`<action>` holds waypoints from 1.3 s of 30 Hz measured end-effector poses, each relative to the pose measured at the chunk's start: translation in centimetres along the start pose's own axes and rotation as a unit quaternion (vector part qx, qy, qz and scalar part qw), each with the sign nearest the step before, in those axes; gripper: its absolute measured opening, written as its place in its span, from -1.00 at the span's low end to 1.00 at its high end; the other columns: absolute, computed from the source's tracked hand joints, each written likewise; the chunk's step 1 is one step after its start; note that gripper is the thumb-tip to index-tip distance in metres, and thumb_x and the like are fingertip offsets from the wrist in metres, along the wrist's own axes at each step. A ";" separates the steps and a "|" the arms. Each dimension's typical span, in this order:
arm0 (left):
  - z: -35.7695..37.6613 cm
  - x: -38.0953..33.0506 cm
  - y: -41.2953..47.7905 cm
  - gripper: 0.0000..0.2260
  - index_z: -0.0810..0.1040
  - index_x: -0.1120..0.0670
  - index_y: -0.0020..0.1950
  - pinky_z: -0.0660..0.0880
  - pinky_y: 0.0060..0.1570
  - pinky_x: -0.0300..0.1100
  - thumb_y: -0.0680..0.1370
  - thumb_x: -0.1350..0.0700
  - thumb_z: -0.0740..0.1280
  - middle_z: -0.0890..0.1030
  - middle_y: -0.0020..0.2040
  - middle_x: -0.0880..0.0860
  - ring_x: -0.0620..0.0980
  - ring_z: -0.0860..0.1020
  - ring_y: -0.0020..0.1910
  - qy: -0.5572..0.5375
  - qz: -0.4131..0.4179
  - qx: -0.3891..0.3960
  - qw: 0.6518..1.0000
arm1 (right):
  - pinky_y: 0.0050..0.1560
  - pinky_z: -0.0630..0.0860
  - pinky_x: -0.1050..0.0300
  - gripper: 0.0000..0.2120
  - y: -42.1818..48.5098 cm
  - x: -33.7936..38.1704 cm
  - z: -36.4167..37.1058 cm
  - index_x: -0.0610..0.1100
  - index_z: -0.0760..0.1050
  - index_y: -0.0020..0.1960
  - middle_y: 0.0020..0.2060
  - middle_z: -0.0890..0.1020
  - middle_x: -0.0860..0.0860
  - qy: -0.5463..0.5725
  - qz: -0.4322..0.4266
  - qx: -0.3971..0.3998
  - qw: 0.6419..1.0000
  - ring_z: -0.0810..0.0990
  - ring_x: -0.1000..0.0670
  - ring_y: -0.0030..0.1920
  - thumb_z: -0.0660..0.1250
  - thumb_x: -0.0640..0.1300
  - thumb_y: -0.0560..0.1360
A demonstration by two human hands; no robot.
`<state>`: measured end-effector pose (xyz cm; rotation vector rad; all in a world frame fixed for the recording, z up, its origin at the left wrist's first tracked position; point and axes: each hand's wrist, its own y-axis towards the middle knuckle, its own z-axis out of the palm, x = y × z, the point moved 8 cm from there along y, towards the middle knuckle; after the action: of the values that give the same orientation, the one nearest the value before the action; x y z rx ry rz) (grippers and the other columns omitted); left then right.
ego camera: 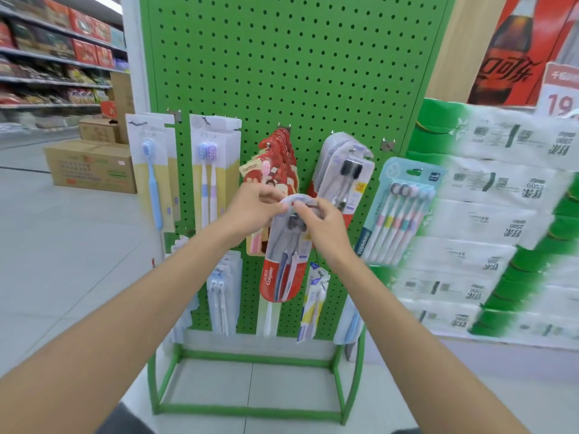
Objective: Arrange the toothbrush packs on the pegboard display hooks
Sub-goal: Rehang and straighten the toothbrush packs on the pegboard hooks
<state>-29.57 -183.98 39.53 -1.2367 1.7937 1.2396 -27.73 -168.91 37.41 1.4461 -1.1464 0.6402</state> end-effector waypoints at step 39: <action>1.8 11.4 -6.8 -0.60 0.55 -0.03 0.15 0.59 0.03 -0.06 0.60 -0.28 0.12 0.54 0.00 -0.02 -0.07 0.55 -0.02 -0.023 -0.113 -0.016 0.993 | 0.03 0.62 -0.05 -0.87 -12.8 -16.0 3.5 -0.09 0.58 0.00 -0.13 0.70 -0.01 -0.150 0.119 0.239 0.952 0.67 0.02 -0.15 0.45 -0.16 0.46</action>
<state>-27.45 -187.03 26.66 -1.3764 1.5572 1.1620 -22.97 -168.84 17.19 1.8769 -1.4878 0.9367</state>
